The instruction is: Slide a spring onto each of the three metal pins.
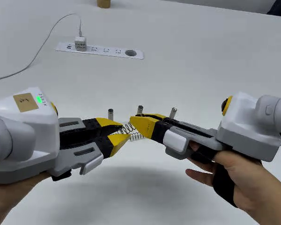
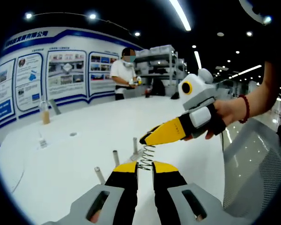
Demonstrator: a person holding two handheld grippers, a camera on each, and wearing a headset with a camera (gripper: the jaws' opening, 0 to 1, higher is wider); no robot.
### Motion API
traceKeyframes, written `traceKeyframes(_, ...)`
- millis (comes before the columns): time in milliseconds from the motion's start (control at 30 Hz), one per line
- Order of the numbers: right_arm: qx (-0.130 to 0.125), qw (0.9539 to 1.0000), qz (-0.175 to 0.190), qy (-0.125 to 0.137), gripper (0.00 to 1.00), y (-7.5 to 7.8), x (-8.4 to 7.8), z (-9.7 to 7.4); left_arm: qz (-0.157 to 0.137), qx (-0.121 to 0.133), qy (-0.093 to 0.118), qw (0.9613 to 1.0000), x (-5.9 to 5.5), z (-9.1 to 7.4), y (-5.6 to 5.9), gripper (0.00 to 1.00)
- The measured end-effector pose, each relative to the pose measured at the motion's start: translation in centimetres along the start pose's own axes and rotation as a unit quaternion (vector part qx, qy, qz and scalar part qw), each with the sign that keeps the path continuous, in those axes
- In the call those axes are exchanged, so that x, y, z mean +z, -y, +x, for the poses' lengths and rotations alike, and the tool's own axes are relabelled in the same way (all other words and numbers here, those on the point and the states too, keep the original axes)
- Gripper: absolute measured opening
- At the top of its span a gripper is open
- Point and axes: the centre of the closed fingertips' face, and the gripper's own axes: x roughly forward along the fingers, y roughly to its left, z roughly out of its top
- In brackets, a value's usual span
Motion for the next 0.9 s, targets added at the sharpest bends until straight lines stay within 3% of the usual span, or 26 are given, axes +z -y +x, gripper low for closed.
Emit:
traceKeyframes(233,-0.017,0.9994,-0.029,-0.004,0.12,0.5,0.1,0.2,-0.009,0.007,-0.027,0.9996,-1.3,-0.2,-0.2,0.2)
traceKeyframes(433,-0.032,0.9977,-0.06,0.001,0.11,1.1,0.8,0.7,-0.007,0.029,-0.044,0.9986,-2.2,-0.7,-0.5,0.29)
traceKeyframes(800,-0.043,0.9956,-0.082,0.015,0.11,2.4,1.8,2.4,-0.014,0.053,-0.052,0.9972,-3.0,-1.1,-0.9,0.39)
traceKeyframes(900,-0.043,0.9931,-0.107,0.019,0.12,2.7,2.1,3.0,-0.022,0.058,-0.05,0.9969,-3.1,-1.1,-1.0,0.44)
